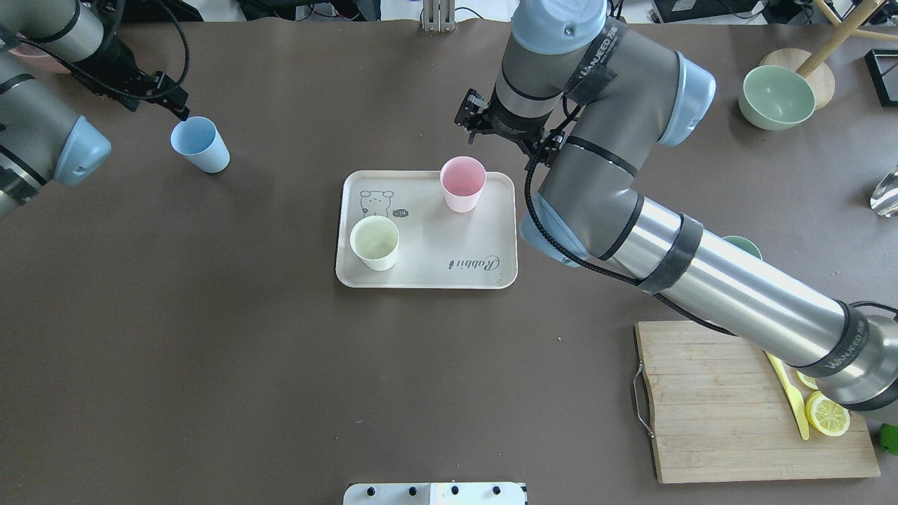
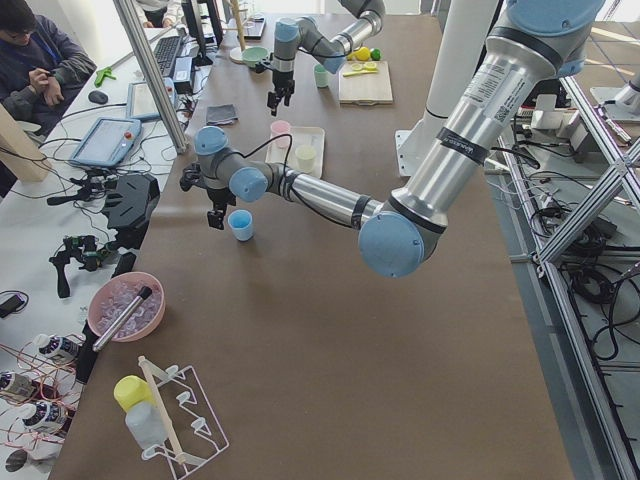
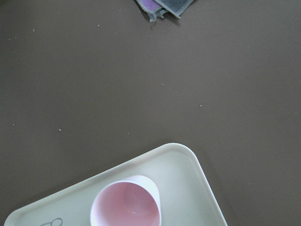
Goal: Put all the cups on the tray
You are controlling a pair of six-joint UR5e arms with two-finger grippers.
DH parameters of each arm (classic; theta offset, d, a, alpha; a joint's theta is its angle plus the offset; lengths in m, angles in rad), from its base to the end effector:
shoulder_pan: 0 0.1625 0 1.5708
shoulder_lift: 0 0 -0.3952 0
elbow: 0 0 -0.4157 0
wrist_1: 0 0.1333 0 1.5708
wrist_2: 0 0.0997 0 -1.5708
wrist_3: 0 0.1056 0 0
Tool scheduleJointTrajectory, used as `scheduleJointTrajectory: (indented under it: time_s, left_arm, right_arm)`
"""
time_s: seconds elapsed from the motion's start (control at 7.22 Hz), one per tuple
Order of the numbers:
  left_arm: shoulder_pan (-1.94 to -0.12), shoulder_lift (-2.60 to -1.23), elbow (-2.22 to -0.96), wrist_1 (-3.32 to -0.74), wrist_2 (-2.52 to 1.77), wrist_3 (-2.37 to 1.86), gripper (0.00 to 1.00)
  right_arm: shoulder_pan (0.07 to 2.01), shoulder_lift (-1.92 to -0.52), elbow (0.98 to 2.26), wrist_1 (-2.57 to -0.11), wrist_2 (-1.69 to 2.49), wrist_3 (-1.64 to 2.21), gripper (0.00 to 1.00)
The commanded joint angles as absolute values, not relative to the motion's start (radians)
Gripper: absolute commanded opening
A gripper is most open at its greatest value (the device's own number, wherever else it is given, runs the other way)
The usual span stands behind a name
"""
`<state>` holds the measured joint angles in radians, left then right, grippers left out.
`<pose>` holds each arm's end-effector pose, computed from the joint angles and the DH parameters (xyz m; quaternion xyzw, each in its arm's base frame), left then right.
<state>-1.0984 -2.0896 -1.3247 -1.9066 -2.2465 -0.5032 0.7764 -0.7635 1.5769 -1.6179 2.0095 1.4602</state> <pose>0.2701 -0.6764 0.4043 0.1015 0.4118 0.0854 0.9016 -0.4440 -0.5601 0.1334 -0.0257 -0.4162 0.2189 0.8822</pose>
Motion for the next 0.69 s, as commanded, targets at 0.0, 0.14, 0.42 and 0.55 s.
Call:
scheduleJointTrajectory:
  time_s: [0.0,0.14,0.42,0.55]
  left_arm:
    - [-1.074,-2.083,-1.275,-1.968,-2.240,-0.514,0.87]
    - [-1.068,-2.082,-1.252,-1.997,-2.240,-0.514,0.80]
    - [-1.048,-2.082,-1.239,-2.002,-2.218,-0.514,0.65]
    - [-1.036,-2.082,-1.236,-2.002,-2.189,-0.515,0.51]
  right_arm:
    - [0.886,-0.865,1.779,-1.745,2.110,1.293,1.00]
    - [0.950,-0.932,1.828,-1.753,2.141,1.188,1.00]
    - [1.075,-1.040,1.868,-1.752,2.212,0.998,1.00]
    - [1.115,-1.098,1.888,-1.749,2.221,0.904,1.00]
